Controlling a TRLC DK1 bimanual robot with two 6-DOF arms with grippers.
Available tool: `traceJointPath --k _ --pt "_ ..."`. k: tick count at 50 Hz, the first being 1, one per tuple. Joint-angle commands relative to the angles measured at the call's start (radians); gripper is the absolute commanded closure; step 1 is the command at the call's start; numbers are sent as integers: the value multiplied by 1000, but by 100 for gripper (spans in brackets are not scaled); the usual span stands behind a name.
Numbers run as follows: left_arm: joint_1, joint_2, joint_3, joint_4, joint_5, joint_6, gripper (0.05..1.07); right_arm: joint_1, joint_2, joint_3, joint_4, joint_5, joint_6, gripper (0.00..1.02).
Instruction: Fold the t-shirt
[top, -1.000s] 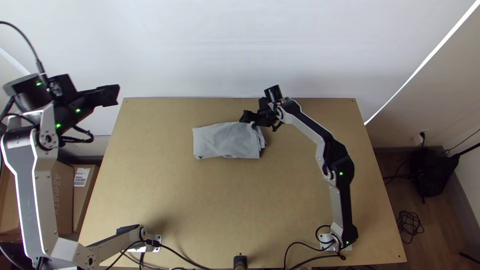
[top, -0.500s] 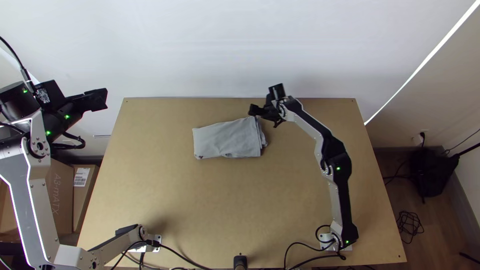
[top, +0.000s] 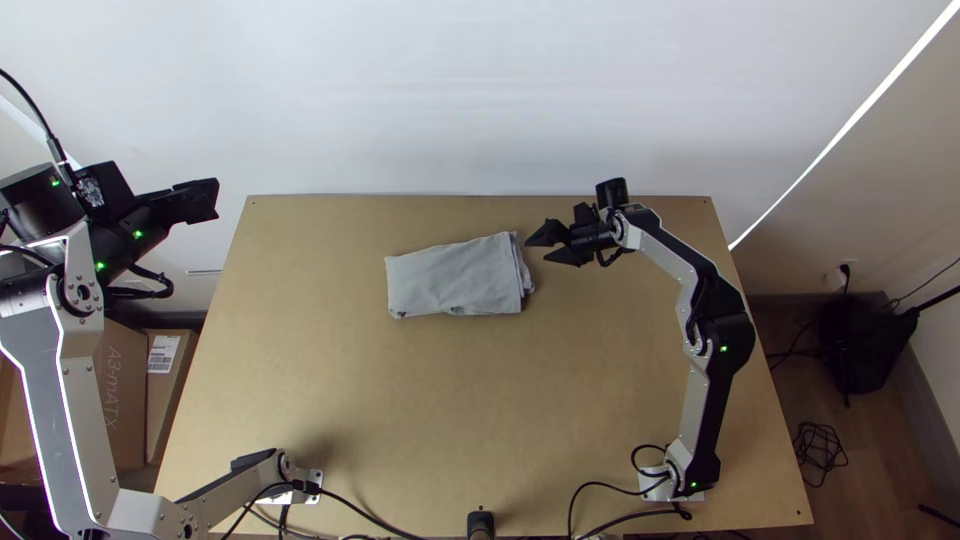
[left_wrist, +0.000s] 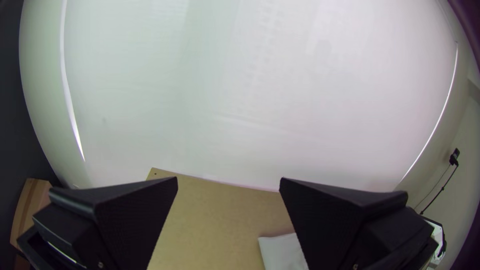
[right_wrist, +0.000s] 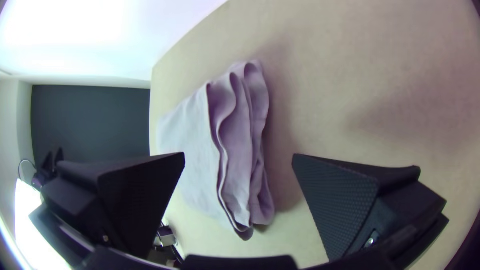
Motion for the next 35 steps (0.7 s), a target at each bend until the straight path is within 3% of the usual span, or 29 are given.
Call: traceJointPath --k 1,18,24,28,32,35 --pt "-4 -19 -13 6 13 -1 10 30 18 -17 -8 -24 -38 3" --pt "9 -25 -8 6 13 1 10 170 113 69 -8 -17 -61 3" --pt "10 -25 -4 6 12 1 10 217 147 120 -30 39 -58 7" --pt "15 -28 -4 6 12 1 10 239 148 127 -30 99 -58 39" --pt "24 -30 -5 4 13 1 10 245 150 132 -30 145 -61 100" --pt "26 -33 -8 3 13 2 10 237 147 124 -30 156 -65 100"
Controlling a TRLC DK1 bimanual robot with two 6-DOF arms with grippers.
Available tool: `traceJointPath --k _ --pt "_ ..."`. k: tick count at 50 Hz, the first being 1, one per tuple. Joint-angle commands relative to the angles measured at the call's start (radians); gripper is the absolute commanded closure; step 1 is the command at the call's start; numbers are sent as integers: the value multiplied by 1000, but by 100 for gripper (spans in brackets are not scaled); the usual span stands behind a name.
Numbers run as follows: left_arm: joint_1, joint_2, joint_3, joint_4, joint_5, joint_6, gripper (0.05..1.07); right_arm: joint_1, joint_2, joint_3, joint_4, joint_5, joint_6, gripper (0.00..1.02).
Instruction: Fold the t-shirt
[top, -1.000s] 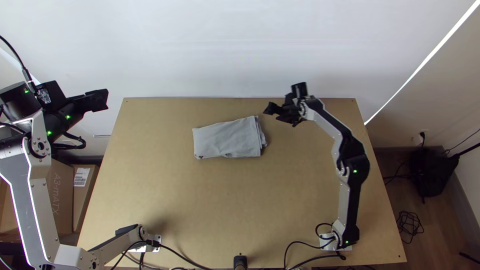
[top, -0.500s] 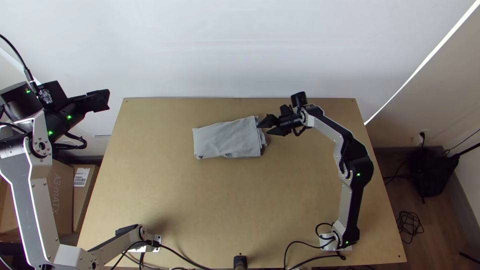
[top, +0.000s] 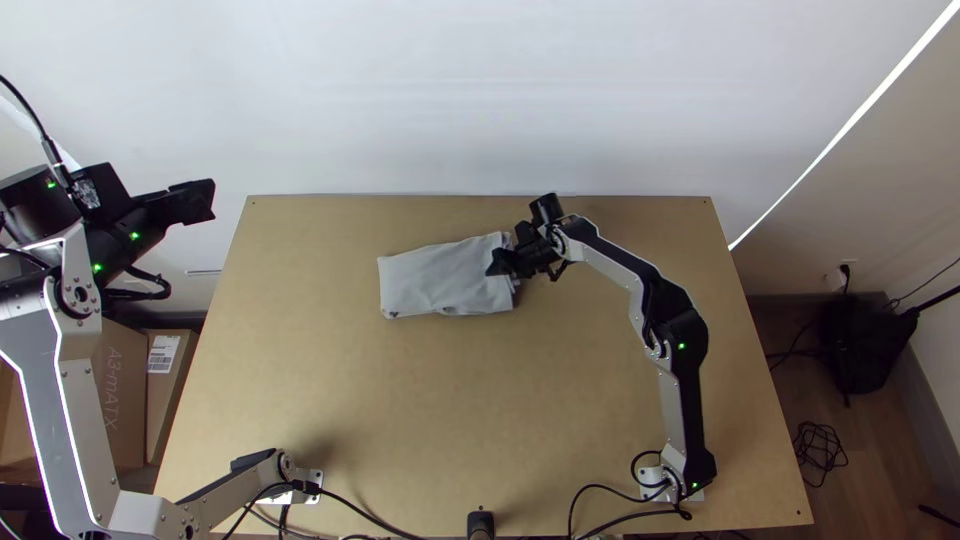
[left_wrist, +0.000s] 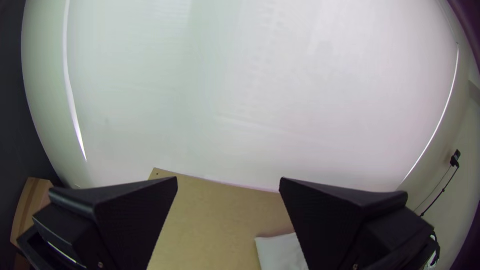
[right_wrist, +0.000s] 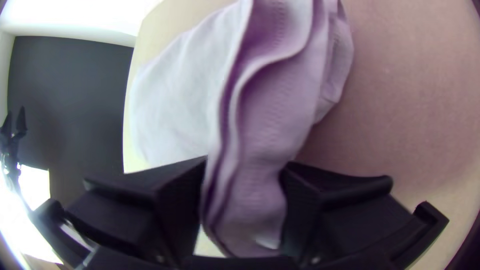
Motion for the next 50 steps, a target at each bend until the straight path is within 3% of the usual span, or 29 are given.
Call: traceJointPath --k 1,10,32,50 --pt "11 -26 -7 3 13 2 10 -2 26 11 -6 28 -21 100" --pt "11 -29 -13 3 13 4 10 -121 -9 -10 3 63 -25 100" --pt "-24 -22 -12 29 21 -8 10 -583 -111 -58 0 63 -8 100" --pt "-46 -25 -16 47 41 -19 10 -930 -292 -276 31 123 -52 100"
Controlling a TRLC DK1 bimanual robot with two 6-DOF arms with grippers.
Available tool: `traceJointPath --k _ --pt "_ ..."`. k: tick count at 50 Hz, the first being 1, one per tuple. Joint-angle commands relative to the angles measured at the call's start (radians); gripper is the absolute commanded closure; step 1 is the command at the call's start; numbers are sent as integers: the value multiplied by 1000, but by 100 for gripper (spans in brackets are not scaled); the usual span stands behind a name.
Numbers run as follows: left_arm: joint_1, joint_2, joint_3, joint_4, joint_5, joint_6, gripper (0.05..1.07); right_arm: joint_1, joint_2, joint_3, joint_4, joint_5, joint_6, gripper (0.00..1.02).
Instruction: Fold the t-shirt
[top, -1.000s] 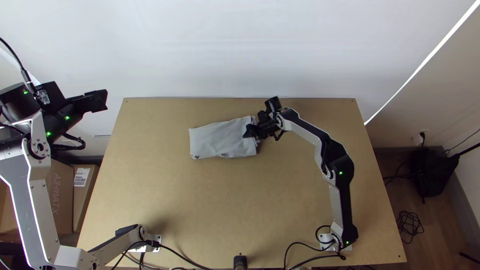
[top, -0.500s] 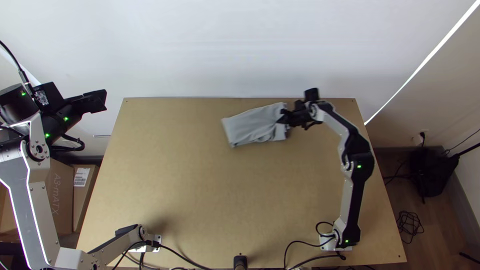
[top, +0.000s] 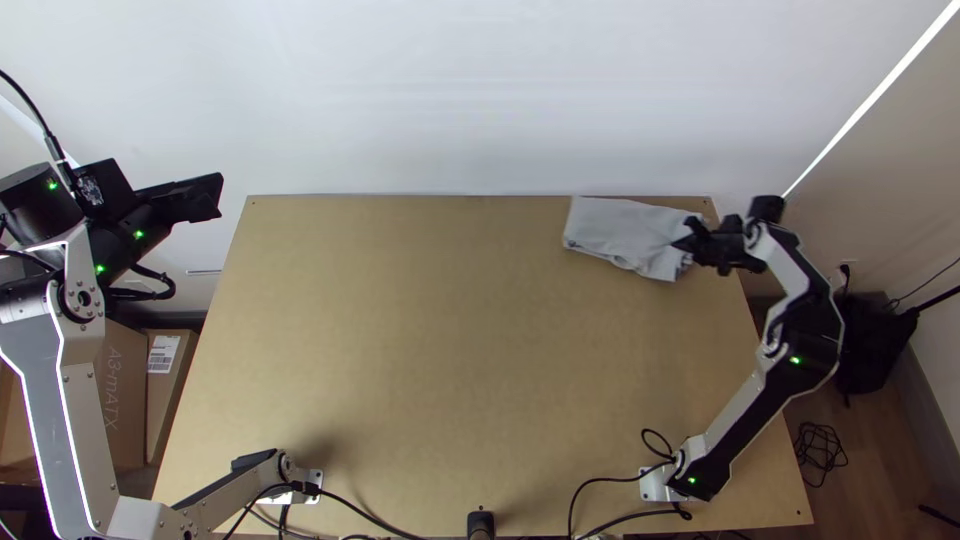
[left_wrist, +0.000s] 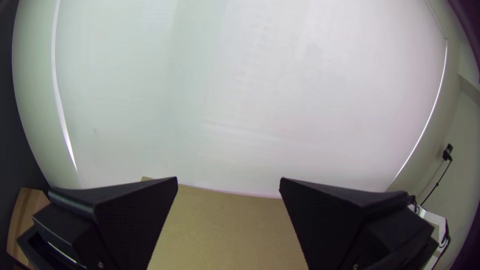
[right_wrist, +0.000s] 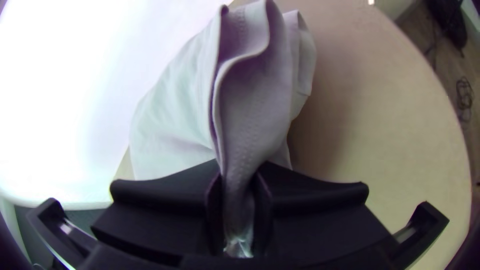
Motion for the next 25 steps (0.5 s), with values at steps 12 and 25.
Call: traceJointPath --k 12,25 --pt "-32 -17 -35 15 19 -19 10 -228 -154 -176 40 18 -102 3" --pt "-51 -23 -53 26 20 -24 10 -277 -334 -193 88 187 -232 3"
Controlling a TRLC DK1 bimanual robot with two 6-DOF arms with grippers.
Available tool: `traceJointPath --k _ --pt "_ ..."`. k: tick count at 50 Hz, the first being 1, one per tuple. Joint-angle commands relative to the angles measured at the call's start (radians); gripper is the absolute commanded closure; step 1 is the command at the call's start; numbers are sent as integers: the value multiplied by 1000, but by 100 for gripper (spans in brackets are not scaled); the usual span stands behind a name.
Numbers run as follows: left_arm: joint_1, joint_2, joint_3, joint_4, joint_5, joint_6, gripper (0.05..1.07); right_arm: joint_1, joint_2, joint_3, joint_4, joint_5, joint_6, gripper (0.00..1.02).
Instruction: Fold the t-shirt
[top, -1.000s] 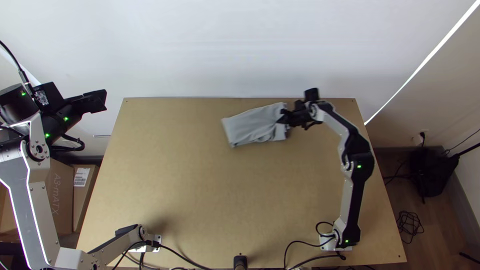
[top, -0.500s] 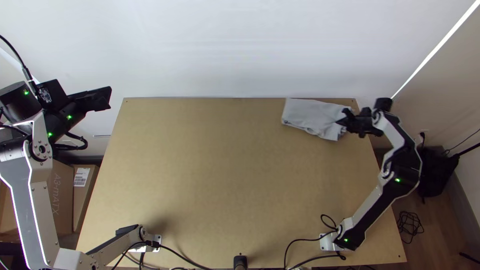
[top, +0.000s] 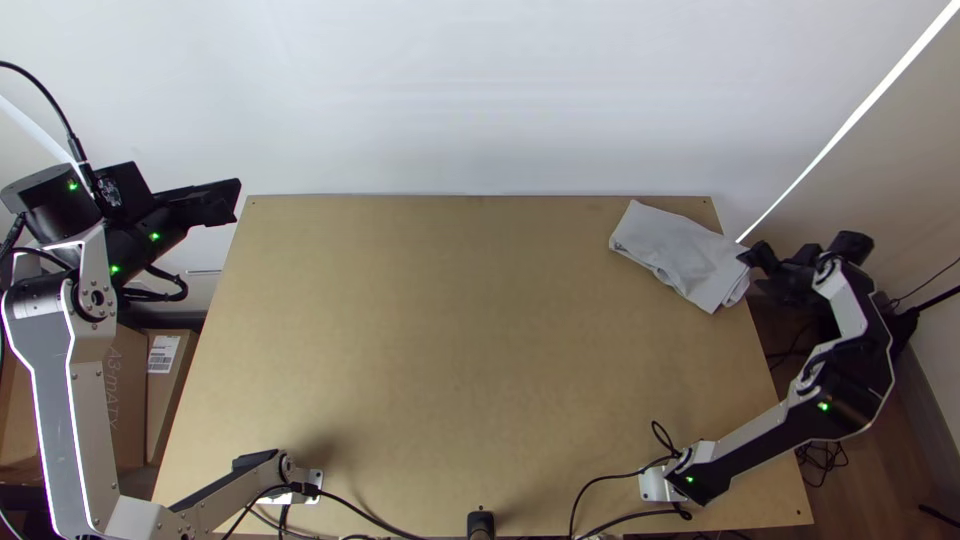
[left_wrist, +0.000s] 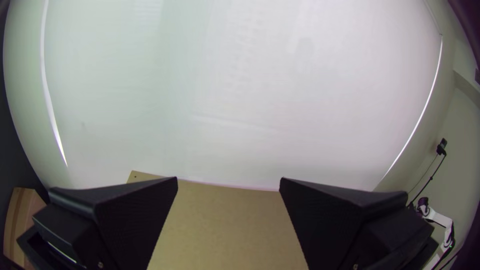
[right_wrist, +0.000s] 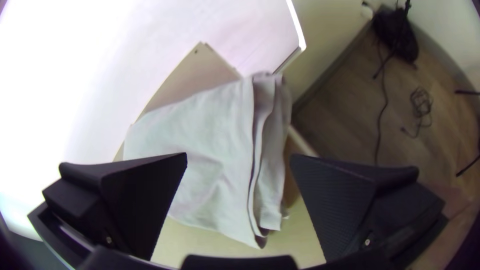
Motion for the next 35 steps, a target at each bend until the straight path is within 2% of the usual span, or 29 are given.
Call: traceJointPath --k 1,5,12,26,29,35 --pt "-5 -21 -21 22 12 -17 10 -15 -121 -23 47 85 -95 3" --pt "-6 -30 -44 48 12 -20 10 -13 -220 -60 113 155 -161 3" --pt "-6 -62 -90 136 12 -44 10 11 -393 -77 192 184 -209 3" --pt "-6 -199 -233 311 -38 -61 10 131 -664 -23 383 244 -215 3" --pt "-6 -242 -282 352 -46 -61 10 169 -721 -28 458 273 -204 3" --pt "-5 -352 -403 467 -72 -61 10 228 -810 -32 614 292 -173 3"
